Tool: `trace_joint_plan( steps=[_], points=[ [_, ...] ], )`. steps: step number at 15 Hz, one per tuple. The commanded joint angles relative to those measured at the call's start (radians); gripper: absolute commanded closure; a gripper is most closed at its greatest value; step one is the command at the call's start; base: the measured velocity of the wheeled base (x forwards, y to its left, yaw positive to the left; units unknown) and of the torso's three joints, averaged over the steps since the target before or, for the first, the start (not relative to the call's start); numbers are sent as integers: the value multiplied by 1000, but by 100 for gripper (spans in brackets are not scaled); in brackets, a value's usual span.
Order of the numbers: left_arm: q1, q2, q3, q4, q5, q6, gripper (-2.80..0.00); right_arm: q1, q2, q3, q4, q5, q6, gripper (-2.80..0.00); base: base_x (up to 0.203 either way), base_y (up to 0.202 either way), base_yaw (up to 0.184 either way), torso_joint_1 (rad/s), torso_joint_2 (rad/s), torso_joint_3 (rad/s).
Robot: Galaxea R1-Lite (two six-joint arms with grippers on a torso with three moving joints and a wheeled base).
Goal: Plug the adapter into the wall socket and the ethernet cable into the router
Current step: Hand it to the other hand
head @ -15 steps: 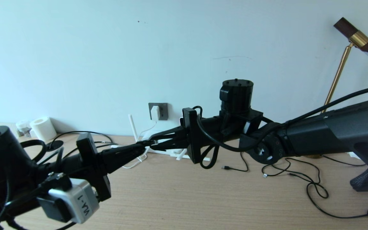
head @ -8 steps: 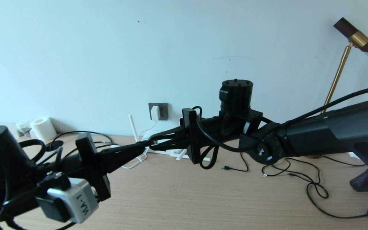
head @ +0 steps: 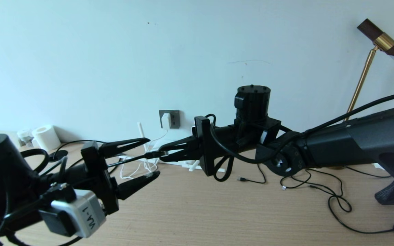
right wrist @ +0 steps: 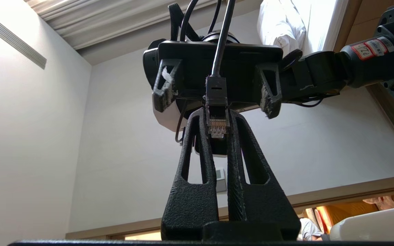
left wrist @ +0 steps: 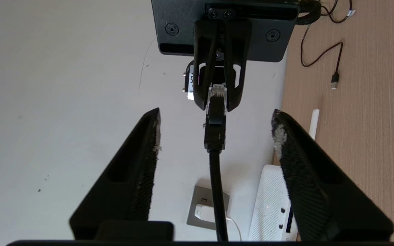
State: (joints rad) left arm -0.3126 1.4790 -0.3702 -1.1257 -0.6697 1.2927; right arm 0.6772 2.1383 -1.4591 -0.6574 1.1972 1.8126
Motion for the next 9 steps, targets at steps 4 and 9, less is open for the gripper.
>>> trace_joint_plan(
  steps=[4,9],
  points=[
    [1,11,-1,-6,-4,7,-280,10,-5,3,-3,8,10,0,0,0,0,0,0,0],
    [6,6,5,-6,-4,5,-280,13,-3,8,-4,7,10,0,0,0,0,0,0,0]
  ],
)
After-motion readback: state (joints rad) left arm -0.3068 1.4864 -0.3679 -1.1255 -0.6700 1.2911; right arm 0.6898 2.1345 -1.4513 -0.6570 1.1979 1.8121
